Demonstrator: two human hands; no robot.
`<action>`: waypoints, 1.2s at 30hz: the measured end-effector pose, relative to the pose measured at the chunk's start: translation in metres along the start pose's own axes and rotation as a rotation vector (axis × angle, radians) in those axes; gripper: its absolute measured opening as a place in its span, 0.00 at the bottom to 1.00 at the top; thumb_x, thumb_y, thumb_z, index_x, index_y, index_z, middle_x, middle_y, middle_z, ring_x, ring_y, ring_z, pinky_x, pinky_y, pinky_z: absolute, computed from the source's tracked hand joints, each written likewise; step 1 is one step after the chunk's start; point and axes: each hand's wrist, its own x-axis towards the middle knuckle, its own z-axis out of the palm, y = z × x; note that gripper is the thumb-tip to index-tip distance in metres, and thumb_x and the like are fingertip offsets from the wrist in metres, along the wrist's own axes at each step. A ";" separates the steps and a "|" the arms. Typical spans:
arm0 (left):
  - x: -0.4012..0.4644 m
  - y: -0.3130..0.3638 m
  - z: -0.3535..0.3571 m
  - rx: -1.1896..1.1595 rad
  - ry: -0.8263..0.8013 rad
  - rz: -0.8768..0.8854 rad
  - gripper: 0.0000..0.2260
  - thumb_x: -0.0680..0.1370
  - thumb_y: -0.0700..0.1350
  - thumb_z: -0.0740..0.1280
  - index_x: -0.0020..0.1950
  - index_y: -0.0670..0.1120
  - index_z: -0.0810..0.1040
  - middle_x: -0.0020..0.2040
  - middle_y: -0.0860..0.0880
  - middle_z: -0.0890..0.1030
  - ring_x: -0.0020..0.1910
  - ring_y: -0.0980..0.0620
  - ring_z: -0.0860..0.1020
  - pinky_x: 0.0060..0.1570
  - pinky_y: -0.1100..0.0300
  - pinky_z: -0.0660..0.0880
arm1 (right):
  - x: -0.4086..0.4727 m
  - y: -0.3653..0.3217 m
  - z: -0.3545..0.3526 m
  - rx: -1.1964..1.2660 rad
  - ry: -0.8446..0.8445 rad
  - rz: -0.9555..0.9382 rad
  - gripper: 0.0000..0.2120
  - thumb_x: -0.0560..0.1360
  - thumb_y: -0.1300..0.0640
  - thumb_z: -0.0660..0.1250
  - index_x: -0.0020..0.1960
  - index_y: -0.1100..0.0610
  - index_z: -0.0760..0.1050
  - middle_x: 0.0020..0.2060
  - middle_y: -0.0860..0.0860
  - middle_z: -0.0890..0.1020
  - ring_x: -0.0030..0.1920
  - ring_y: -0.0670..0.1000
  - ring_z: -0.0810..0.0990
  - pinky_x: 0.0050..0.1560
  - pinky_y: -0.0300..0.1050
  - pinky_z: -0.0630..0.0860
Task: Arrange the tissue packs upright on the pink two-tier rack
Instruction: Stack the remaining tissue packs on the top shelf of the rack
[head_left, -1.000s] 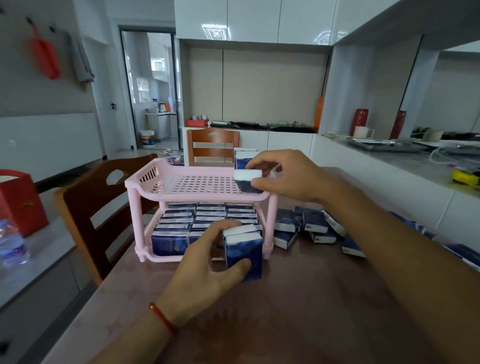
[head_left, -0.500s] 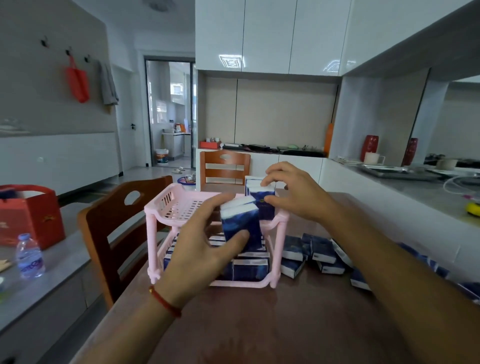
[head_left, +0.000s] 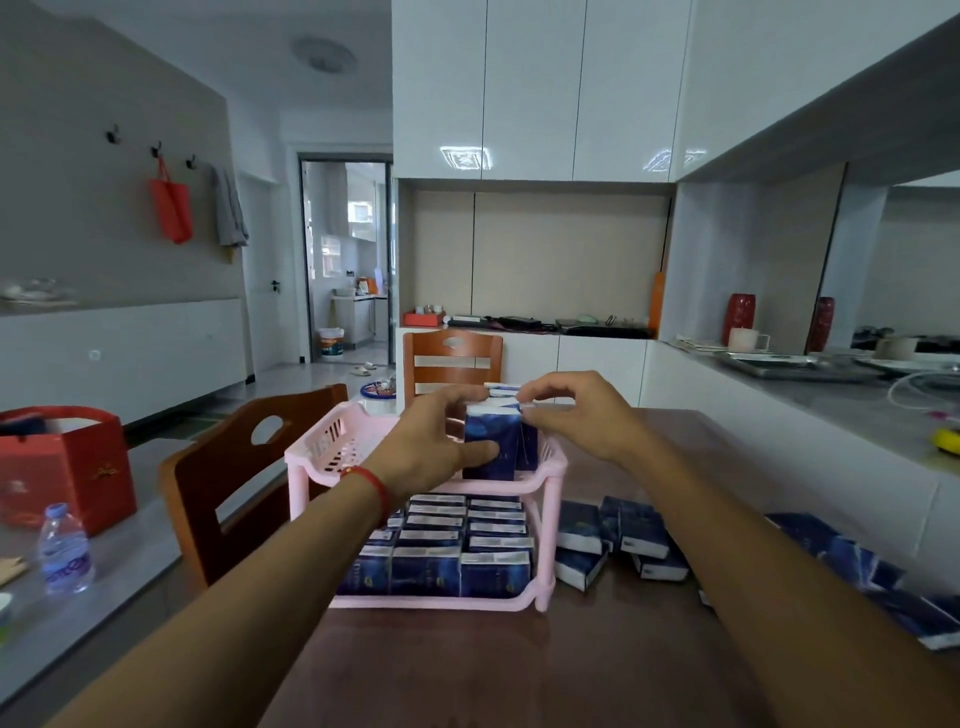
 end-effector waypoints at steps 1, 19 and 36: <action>-0.001 0.001 0.001 0.032 0.002 -0.010 0.28 0.73 0.38 0.77 0.71 0.50 0.72 0.62 0.50 0.78 0.56 0.52 0.80 0.48 0.62 0.81 | 0.000 0.002 0.000 0.032 0.005 0.007 0.06 0.75 0.53 0.73 0.52 0.46 0.83 0.53 0.41 0.83 0.57 0.42 0.79 0.61 0.49 0.77; 0.005 0.018 0.021 0.124 -0.085 -0.182 0.37 0.72 0.39 0.77 0.76 0.47 0.61 0.66 0.45 0.77 0.62 0.44 0.79 0.65 0.48 0.76 | -0.015 -0.011 0.020 0.282 0.052 0.118 0.15 0.84 0.47 0.55 0.67 0.49 0.72 0.59 0.42 0.77 0.59 0.39 0.75 0.59 0.39 0.72; 0.064 0.019 0.037 -0.815 0.114 -0.510 0.23 0.79 0.62 0.59 0.54 0.44 0.81 0.42 0.43 0.86 0.43 0.45 0.83 0.42 0.55 0.77 | -0.001 -0.075 0.022 0.793 0.037 0.506 0.20 0.84 0.42 0.51 0.49 0.54 0.75 0.47 0.50 0.80 0.67 0.62 0.76 0.50 0.47 0.73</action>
